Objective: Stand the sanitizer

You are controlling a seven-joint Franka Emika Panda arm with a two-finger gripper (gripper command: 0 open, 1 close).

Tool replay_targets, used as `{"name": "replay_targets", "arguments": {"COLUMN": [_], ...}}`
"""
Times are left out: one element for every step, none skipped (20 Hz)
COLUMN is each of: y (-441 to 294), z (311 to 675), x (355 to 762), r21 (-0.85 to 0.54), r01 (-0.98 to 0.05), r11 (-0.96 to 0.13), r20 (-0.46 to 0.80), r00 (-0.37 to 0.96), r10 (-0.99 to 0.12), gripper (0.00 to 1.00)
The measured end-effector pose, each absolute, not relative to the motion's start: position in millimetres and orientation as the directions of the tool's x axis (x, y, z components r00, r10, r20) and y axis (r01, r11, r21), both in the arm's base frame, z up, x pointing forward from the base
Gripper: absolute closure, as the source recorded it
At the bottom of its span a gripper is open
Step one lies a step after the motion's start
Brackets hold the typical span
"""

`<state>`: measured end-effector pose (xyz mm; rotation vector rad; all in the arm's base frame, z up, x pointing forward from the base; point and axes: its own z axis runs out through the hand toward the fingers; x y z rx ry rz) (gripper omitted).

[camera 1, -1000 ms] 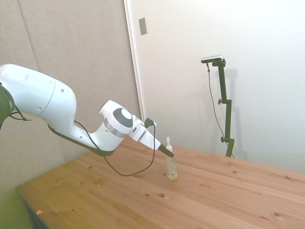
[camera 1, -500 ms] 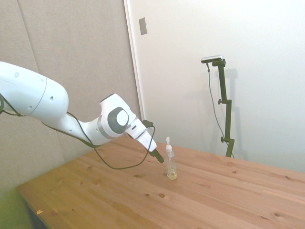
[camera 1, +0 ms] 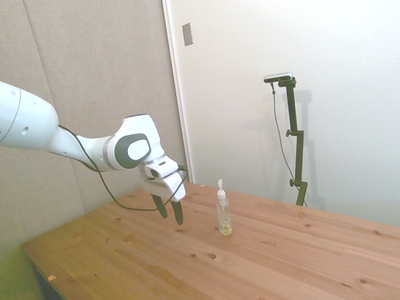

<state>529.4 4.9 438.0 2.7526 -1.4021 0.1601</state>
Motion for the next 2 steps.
{"name": "replay_targets", "arguments": {"y": [6.9, 8.1], "z": [439.2, 439.7], "x": [523.5, 518.5], "r21": [0.014, 0.033], "r01": [-0.802, -0.795], "r11": [-0.598, -0.606], "r20": [0.091, 0.069], "r00": [0.596, 0.606], "r10": [-0.798, -0.792], "gripper": [0.0, 0.0]}}
